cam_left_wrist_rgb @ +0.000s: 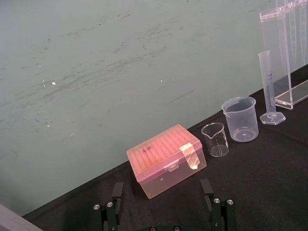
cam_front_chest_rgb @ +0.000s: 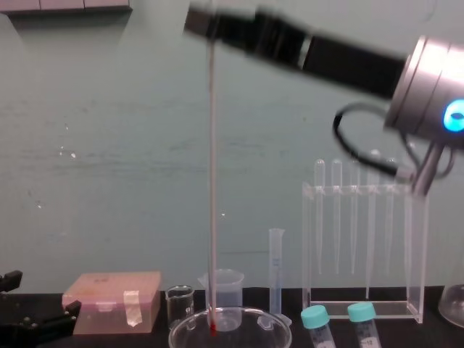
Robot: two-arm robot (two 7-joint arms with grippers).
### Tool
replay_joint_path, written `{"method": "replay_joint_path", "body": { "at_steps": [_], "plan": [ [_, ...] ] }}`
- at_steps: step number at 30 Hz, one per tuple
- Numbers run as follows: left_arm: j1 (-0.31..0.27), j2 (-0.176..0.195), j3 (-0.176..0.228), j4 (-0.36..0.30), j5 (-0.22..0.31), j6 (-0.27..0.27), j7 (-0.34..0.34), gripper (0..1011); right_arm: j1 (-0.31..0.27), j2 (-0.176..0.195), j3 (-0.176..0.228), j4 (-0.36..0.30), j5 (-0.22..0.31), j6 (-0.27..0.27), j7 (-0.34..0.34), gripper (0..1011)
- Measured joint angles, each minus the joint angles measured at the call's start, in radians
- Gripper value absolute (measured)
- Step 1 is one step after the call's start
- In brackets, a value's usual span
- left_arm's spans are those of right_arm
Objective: Hold the thermometer with one hand and immerse one end into the beaker, then reinsert it into the test tube rack.
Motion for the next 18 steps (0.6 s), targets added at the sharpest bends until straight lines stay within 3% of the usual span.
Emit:
{"method": "replay_joint_path", "body": {
  "at_steps": [8,18],
  "plan": [
    [0.000,0.000,0.000,0.000,0.000,0.000,0.000,1008,-0.016,-0.006,-0.057,0.095,-0.057,-0.045,0.037,56],
    [0.000,0.000,0.000,0.000,0.000,0.000,0.000,1008,-0.022,-0.020,-0.068,0.155,-0.078,-0.040,0.039,56]
  ]
}}
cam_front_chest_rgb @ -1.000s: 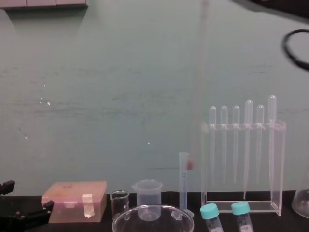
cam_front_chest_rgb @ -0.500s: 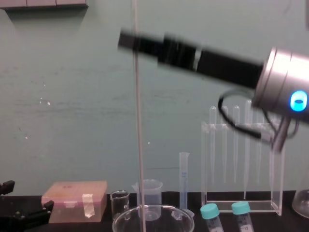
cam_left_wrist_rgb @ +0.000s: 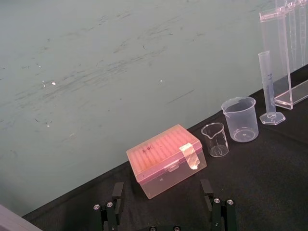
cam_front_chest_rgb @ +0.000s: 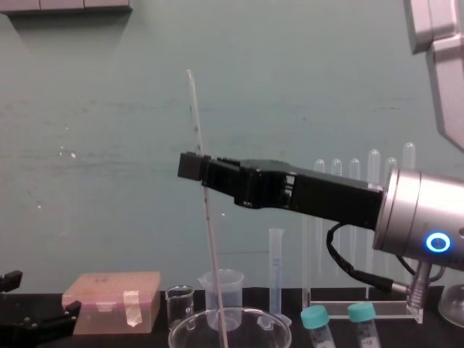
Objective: Hold the thermometer with one hand and immerse one end into the beaker, then reinsert it into the test tube rack.
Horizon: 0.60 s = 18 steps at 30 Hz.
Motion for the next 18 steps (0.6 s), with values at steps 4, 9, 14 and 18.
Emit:
{"method": "replay_joint_path", "body": {
  "at_steps": [4,9,14,18],
  "plan": [
    [0.000,0.000,0.000,0.000,0.000,0.000,0.000,1008,0.000,-0.005,0.000,0.011,-0.003,0.008,0.003,56],
    [0.000,0.000,0.000,0.000,0.000,0.000,0.000,1008,0.000,-0.006,0.000,0.014,-0.005,0.013,0.007,56],
    [0.000,0.000,0.000,0.000,0.000,0.000,0.000,1008,0.003,-0.006,0.001,0.015,-0.006,0.016,0.010,56],
    [0.000,0.000,0.000,0.000,0.000,0.000,0.000,1008,0.005,-0.006,0.003,0.015,-0.008,0.016,0.013,56]
  ]
}}
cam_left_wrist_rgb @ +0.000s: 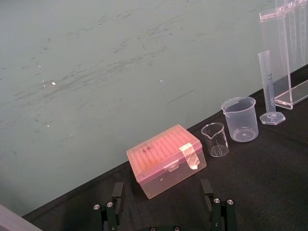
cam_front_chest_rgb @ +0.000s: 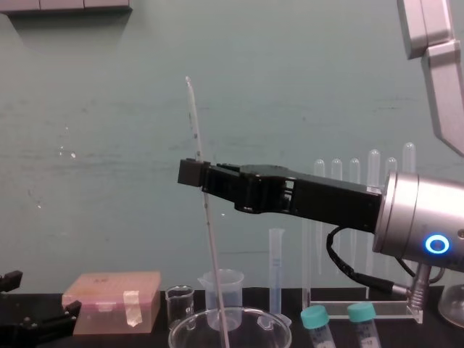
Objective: Hold the thermometer with one hand and immerse one end into the beaker, then reinsert it into the test tube rack.
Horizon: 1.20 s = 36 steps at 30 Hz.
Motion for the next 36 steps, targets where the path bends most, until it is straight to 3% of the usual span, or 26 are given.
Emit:
{"method": "replay_joint_path", "body": {
  "at_steps": [36],
  "plan": [
    [0.000,0.000,0.000,0.000,0.000,0.000,0.000,1008,-0.002,0.016,0.001,-0.024,0.005,0.017,-0.003,56]
  ]
}}
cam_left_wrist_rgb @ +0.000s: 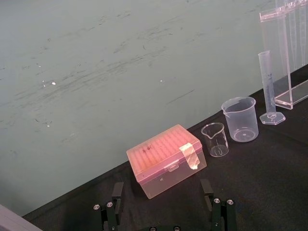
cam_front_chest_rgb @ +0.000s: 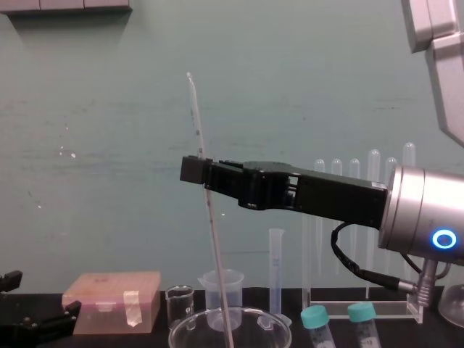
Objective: Hold the thermometer with one hand and immerse one end into the beaker, then reinsert it into the test tube rack.
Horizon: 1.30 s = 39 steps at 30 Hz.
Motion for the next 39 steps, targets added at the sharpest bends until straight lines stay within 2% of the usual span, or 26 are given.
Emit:
{"method": "replay_joint_path", "body": {
  "at_steps": [39],
  "plan": [
    [0.000,0.000,0.000,0.000,0.000,0.000,0.000,1008,0.006,0.003,-0.008,-0.005,-0.001,0.007,0.004,56]
  ]
}}
